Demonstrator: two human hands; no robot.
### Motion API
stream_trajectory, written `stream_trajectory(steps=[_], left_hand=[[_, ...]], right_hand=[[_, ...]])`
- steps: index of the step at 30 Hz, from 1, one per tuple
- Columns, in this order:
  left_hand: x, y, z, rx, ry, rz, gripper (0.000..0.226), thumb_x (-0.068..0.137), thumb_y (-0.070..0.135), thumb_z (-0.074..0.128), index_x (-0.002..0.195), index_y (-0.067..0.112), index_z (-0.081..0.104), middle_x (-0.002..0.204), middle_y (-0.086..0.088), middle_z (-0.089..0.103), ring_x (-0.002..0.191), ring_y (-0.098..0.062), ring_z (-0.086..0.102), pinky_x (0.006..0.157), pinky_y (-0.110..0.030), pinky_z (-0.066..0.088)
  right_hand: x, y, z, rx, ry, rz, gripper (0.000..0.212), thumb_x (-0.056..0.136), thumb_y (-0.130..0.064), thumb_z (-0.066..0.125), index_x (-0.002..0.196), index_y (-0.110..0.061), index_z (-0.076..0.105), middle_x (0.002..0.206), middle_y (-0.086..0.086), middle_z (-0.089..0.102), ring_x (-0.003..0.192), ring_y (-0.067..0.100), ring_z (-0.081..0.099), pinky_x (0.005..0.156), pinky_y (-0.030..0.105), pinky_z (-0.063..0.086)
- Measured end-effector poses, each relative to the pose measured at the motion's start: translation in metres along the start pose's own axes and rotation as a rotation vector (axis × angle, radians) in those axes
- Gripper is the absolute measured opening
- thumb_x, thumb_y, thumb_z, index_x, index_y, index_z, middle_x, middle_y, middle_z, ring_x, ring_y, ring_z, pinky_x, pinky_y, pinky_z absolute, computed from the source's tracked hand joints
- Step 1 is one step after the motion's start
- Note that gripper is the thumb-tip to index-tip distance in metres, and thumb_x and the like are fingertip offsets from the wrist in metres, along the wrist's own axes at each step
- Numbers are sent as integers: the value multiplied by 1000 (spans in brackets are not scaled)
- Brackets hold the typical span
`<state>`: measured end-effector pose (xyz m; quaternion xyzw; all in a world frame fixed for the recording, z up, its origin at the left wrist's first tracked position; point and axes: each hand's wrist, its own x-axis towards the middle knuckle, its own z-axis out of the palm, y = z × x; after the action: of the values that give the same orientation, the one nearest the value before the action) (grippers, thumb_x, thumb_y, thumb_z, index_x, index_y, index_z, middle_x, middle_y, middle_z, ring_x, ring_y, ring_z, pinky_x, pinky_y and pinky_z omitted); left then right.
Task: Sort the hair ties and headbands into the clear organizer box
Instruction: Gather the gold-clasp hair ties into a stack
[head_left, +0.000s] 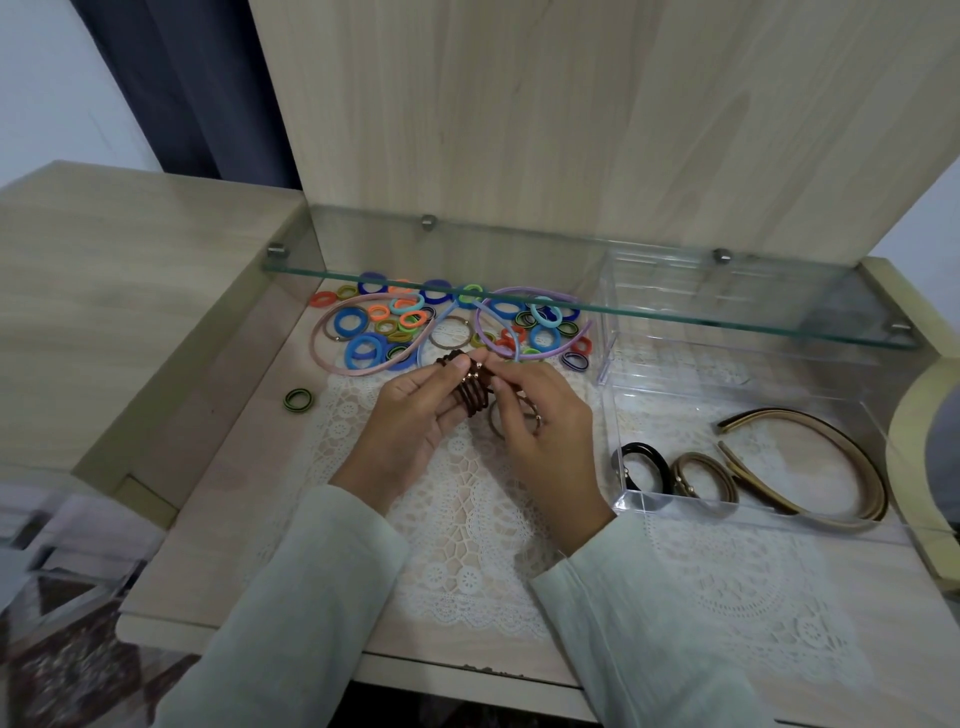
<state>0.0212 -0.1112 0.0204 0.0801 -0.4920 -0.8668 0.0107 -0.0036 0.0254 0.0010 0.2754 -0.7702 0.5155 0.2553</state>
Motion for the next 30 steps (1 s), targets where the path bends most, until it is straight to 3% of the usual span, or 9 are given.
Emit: stream_trajectory(steps=[6,16,22,26,30], left_hand=[[0,1,-1,-39,2,20,28,90,21,55,112,7,68,113,-7,73,107,-14,68,85,-22,56],[1,0,-3,-26,-24,35,35,87,25,56,115,7,67,118,-5,71,108,-14,67,88,-23,55],[1,0,-5,-7,-41,17,40,88,24,55,121,4,64,123,-8,69,112,-17,65,86,-23,56],[2,0,-6,43,-65,17,43,88,25,55,125,3,62,126,-7,67,113,-14,63,87,-21,54],[2,0,-7,104,-60,2,51,90,33,58,130,1,59,130,-10,64,127,-26,56,101,-33,46]], right_hand=[[-2,3,2,7,-48,8,15,90,-5,61,102,-7,70,97,1,67,92,16,61,79,42,50],[-2,5,4,4,-63,13,16,89,-5,63,103,-8,70,98,-1,69,94,12,61,82,40,49],[-4,3,6,8,-136,110,26,89,-26,59,110,-14,67,101,-3,63,98,14,54,89,34,42],[-4,2,7,-36,-137,146,32,85,-33,61,112,-16,67,106,-3,57,102,16,46,91,18,32],[-4,-1,8,-18,-156,193,32,80,-36,63,104,-15,67,109,-1,51,105,13,39,92,9,25]])
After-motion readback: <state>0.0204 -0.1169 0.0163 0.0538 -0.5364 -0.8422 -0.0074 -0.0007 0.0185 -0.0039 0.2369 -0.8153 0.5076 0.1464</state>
